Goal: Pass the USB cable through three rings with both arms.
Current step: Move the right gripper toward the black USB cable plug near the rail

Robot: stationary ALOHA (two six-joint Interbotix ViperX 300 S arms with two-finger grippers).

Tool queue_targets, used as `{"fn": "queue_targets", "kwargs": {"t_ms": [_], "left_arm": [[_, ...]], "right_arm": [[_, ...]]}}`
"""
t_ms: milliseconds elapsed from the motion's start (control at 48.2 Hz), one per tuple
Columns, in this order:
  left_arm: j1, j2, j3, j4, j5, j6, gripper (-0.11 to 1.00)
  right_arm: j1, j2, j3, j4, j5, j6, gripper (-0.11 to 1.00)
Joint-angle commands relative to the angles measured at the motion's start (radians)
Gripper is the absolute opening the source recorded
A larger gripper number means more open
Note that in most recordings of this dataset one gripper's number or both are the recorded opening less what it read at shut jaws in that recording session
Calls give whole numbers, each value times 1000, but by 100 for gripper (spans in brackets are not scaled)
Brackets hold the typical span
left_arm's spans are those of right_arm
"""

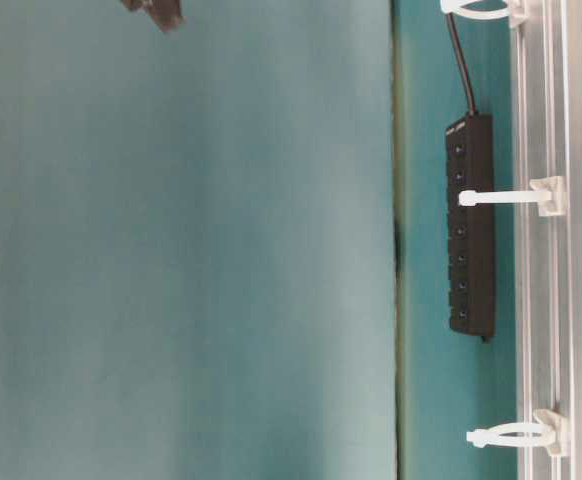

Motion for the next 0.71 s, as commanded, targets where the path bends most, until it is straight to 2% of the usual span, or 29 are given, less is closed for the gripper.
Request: {"fn": "queue_targets", "kwargs": {"t_ms": [0,83,125,228,374,457,561,685], "left_arm": [[0,-5,-34,3,-3,-2,2],[0,-15,-38,2,-2,-2,2],[0,-21,-41,3,0,-2,2],[-3,-32,-44,2,15,0,2],[-5,-37,-43,2,74,-2,2],[-6,-35,-43,2,101,-2,2],[-6,-32,-43,3,112,-2,2],[-6,-32,-40,2,112,-2,2]], "right_arm": [[2,25,-52,2,25,18,67],[14,52,-92,2,95,15,87],[21,66,-109,-2,133,14,89],[44,103,-146,-2,244,14,69],[80,153,-202,-2,402,14,27],[84,189,-239,-2,482,11,9],[91,236,-279,-8,541,5,-5],[109,299,-341,-38,601,-18,-10]]}}
